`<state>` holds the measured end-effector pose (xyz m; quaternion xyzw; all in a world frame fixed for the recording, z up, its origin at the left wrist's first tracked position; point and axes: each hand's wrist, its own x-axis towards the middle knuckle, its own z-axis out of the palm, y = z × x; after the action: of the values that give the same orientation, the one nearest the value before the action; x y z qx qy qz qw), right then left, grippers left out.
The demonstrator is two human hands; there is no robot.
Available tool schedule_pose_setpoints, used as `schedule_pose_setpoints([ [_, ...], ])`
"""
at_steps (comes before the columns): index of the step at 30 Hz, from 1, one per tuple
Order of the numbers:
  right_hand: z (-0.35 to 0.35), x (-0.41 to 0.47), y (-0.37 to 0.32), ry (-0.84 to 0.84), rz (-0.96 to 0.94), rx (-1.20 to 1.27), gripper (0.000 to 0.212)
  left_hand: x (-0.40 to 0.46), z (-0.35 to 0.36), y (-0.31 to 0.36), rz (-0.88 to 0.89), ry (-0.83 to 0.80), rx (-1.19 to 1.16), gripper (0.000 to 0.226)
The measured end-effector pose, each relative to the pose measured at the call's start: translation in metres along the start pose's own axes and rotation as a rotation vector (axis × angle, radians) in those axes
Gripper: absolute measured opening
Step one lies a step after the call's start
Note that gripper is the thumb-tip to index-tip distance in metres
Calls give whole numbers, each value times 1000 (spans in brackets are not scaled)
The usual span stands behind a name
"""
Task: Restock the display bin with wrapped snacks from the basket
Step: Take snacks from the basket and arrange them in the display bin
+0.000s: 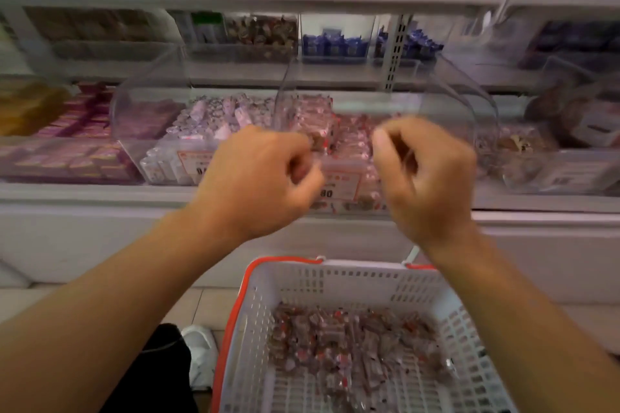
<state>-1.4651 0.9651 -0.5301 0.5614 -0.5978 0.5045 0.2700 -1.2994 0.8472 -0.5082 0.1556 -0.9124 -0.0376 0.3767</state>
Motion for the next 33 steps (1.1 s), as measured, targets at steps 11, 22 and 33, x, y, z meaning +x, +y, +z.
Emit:
schedule_pose_setpoints([
  [11,-1,-311,48,-1889,1192,-254,62,-191,172,7,-507,-1523,114,52],
  [22,33,-381,44,-1577,1464,-232,95,-307,268,64,-1455,-1279,-215,89],
  [33,36,-384,57,-1203,2037,270,45,-312,271,60,-1705,-1190,-595,19],
])
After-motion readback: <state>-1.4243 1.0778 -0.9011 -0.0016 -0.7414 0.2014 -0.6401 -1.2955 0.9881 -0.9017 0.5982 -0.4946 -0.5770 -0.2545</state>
